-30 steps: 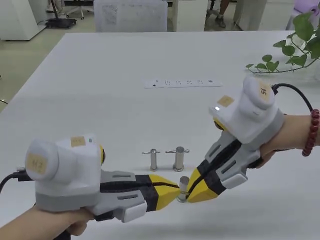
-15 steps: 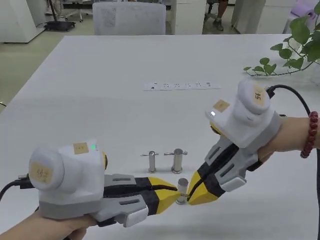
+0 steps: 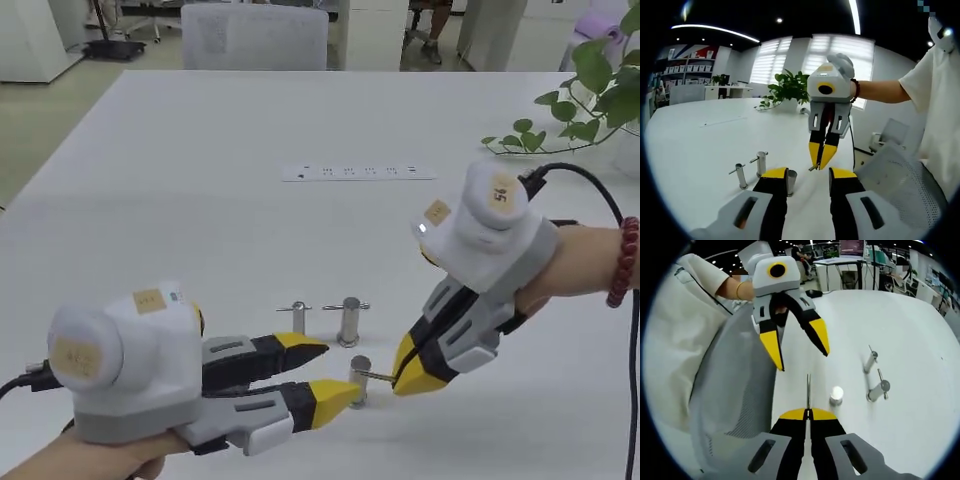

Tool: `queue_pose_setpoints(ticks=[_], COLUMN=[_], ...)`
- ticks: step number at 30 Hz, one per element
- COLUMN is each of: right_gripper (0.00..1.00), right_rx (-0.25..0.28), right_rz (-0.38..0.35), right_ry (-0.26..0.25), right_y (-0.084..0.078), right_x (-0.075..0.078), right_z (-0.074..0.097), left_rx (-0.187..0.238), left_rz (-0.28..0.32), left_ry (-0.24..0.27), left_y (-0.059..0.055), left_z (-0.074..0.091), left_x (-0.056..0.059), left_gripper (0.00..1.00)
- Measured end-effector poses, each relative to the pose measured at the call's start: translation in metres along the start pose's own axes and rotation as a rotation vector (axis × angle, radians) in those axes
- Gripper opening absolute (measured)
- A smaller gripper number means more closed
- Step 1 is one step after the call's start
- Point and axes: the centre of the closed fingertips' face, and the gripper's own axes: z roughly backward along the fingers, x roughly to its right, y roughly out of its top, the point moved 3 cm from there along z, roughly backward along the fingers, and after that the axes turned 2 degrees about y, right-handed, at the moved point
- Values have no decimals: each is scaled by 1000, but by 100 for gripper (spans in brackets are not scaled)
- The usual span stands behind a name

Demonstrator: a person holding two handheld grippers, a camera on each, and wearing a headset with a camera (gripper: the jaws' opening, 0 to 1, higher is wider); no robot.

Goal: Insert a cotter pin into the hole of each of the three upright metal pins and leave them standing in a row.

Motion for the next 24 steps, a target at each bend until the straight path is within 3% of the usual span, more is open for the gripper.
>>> queue_pose_setpoints(ticks=[16,24], right_gripper=[3,3], right_rx=[-202,-245], right_rz=[-25,-57], right_ry=[-91,-107], right_y=[-24,-32], right_x=[19,28], right_z=[3,3], left_rx=[-50,-65], left_rz=[-79,-116], left_ry=[75,101], left_y=[-22,-30], left_z=[-15,-23], left_x=[-13,-22], left_gripper=[36,34])
